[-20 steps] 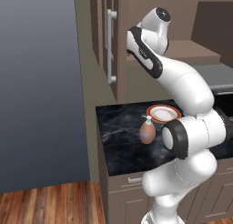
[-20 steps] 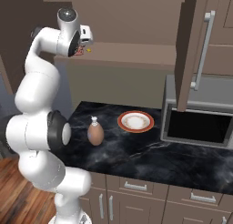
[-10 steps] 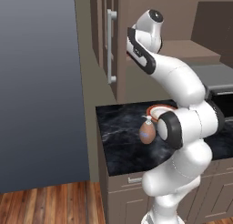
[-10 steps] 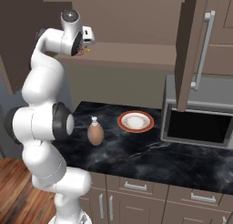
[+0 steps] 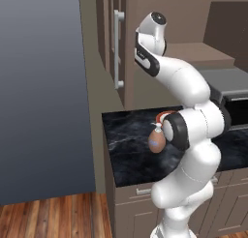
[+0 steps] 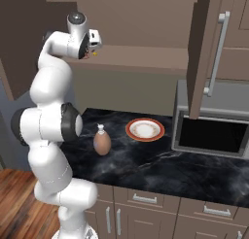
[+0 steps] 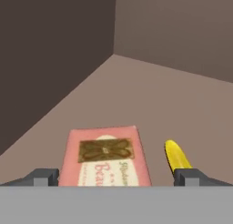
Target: Pick the bar soap and soap dispenser from the cabinet and place them on the counter.
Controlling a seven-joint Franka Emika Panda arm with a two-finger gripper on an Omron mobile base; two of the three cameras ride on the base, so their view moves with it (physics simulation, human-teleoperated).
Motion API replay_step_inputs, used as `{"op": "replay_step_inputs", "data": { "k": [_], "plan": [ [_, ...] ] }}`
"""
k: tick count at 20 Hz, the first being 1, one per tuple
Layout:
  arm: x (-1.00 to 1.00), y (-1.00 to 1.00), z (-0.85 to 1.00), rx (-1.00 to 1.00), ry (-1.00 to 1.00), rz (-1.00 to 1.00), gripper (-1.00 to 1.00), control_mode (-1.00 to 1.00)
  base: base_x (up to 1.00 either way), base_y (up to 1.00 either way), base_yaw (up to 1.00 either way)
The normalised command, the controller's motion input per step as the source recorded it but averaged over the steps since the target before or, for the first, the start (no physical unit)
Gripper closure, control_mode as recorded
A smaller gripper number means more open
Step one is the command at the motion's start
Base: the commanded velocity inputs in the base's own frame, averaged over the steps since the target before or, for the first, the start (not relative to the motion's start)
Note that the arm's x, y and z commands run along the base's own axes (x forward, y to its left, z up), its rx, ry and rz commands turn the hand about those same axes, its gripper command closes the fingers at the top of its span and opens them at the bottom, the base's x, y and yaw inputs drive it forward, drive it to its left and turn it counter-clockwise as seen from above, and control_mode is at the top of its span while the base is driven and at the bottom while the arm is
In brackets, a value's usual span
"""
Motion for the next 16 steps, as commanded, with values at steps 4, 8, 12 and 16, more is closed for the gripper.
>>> {"op": "replay_step_inputs", "data": {
  "k": [4, 8, 12, 16],
  "plan": [
    [0.13, 0.01, -0.07, 0.0, 0.04, 0.01, -1.0, -1.0, 0.0, 0.0, 0.0],
    [0.0, 0.03, -0.16, 0.0, 0.05, 0.0, 1.0, -1.0, 0.0, 0.0, 0.0],
    [0.0, 0.0, -0.09, 0.0, 0.01, 0.0, 1.0, -1.0, 0.0, 0.0, 0.0],
    [0.0, 0.0, 0.02, 0.0, 0.0, 0.0, 1.0, -1.0, 0.0, 0.0, 0.0]
  ]
}}
